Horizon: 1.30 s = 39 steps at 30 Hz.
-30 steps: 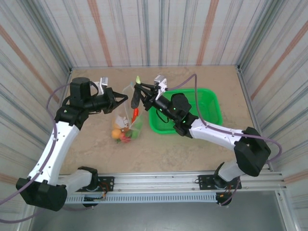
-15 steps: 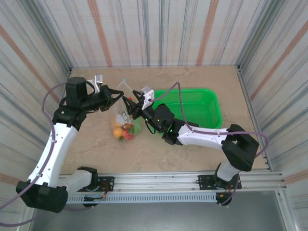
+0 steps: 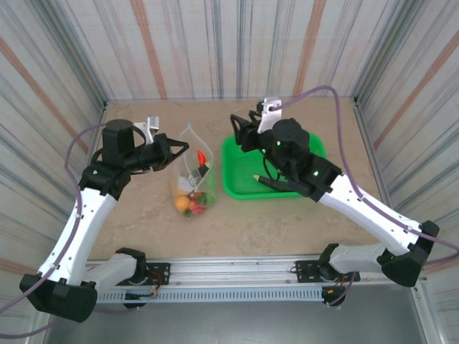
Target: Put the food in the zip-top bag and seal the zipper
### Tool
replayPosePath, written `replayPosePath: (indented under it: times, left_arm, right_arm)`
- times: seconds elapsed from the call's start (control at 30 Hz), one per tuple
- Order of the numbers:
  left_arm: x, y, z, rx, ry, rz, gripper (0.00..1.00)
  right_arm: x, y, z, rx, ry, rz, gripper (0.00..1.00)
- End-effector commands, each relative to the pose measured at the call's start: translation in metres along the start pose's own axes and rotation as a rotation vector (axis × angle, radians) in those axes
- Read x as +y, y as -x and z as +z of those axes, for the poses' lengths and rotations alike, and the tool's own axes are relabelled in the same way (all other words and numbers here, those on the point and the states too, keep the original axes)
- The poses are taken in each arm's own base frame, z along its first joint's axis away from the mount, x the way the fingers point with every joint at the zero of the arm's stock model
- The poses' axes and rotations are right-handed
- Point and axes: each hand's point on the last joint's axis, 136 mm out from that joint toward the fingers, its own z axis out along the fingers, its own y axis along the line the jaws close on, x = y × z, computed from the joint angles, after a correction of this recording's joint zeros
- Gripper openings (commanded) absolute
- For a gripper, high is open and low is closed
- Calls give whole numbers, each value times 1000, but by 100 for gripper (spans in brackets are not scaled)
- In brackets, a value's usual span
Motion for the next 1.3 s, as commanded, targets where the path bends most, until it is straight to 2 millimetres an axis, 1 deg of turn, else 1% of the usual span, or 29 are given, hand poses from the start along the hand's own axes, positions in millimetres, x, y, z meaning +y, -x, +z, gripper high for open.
replayPosePath:
  times: [0.0,0.07,0.13,0.23,0.3,0.37,0.4,0.47,0.57,0.7,0.77,0.93,1.03,1.1,1.17,1.27]
  left_arm:
    - [-6,-17,7,63,13,91,0]
    - [-2,-21,10,77,60,122,0]
    - [2,-26,14,97,87,127,0]
    - [7,-30,23,130,111,125,0]
    - [7,-34,28,159,123,141,0]
    - [5,-36,31,177,140,177,0]
    - [4,-37,32,185,152,204,0]
    - [3,-38,31,198,171,254,0]
    - [7,-40,30,206,183,299,0]
    - [16,-44,30,213,195,338,0]
    - [18,-45,30,205,184,348,0]
    - [21,-51,27,155,100,295,0]
    - [27,-60,30,133,47,253,0]
    - [32,-70,36,151,38,242,0]
    - [33,-84,42,195,44,274,0]
    - [31,-99,46,225,40,320,0]
  right_arm:
    - [-56,-71,-5,360,-117,51,61]
    - [-76,-84,-9,438,-141,42,63]
    - [-87,-102,-10,518,-147,-7,68]
    - [-97,-144,-3,696,-123,-39,70]
    - [-105,-172,2,800,-136,-76,73]
    - [-114,-191,3,873,-163,-106,74]
    - [-119,-198,4,892,-176,-124,77]
    - [-129,-209,5,928,-211,-161,81]
    - [-137,-221,10,977,-224,-194,81]
    - [-129,-243,23,1057,-149,-197,78]
    - [-127,-258,27,1113,-114,-214,75]
    - [-127,-288,28,1285,-51,-327,74]
    - [-138,-300,30,1375,-73,-363,73]
    - [-145,-304,32,1409,-102,-367,73]
    - [-150,-308,35,1431,-113,-357,73]
    - [-159,-311,42,1462,-146,-378,73]
